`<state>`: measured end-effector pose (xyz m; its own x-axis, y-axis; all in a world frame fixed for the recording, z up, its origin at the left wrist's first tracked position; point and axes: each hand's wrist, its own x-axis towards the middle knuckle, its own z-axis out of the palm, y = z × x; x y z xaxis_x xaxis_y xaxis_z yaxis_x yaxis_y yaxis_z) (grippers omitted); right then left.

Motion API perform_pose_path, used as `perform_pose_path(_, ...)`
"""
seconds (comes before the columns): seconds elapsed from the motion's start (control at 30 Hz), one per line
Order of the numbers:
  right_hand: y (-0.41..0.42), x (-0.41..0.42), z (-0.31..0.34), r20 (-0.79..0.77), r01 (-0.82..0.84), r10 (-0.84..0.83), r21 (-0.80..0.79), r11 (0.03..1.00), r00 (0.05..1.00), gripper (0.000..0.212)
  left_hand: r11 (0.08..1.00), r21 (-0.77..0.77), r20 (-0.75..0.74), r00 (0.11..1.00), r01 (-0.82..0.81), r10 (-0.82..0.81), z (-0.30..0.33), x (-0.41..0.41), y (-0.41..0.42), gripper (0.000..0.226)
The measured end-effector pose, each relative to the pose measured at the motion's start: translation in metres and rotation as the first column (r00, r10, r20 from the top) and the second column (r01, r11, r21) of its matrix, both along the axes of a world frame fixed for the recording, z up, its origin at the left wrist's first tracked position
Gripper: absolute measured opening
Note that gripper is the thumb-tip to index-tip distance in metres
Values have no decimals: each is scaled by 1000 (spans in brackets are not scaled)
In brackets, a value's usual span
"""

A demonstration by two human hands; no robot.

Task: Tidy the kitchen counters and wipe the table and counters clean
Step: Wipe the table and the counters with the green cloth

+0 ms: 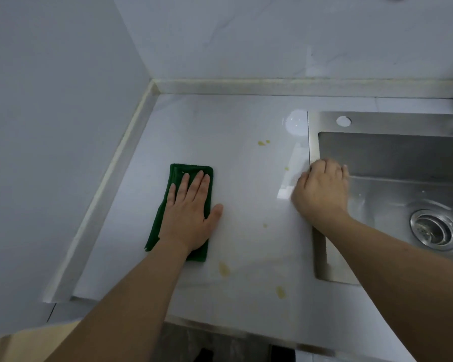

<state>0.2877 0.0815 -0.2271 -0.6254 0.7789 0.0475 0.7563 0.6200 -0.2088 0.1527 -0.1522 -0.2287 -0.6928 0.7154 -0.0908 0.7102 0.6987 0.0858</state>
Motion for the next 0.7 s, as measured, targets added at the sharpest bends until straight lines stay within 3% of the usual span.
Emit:
perform_pose_path(0.23, 56, -57, 6, -43, -120, 120, 13, 993, 992, 52, 1000, 17, -11, 1000, -3, 3, 0, -48, 48, 81)
perform_pose_path(0.5, 74, -79, -13, -72, -90, 85, -56, 994, 994, 66, 1000, 24, -27, 1000, -2, 2, -2, -105, 99, 82)
perform_pose_path(0.7, 78, -80, -15, -146, -82, 57, -166, 983, 988, 57, 1000, 3, -21, 1000, -4, 4, 0, -140, 128, 84)
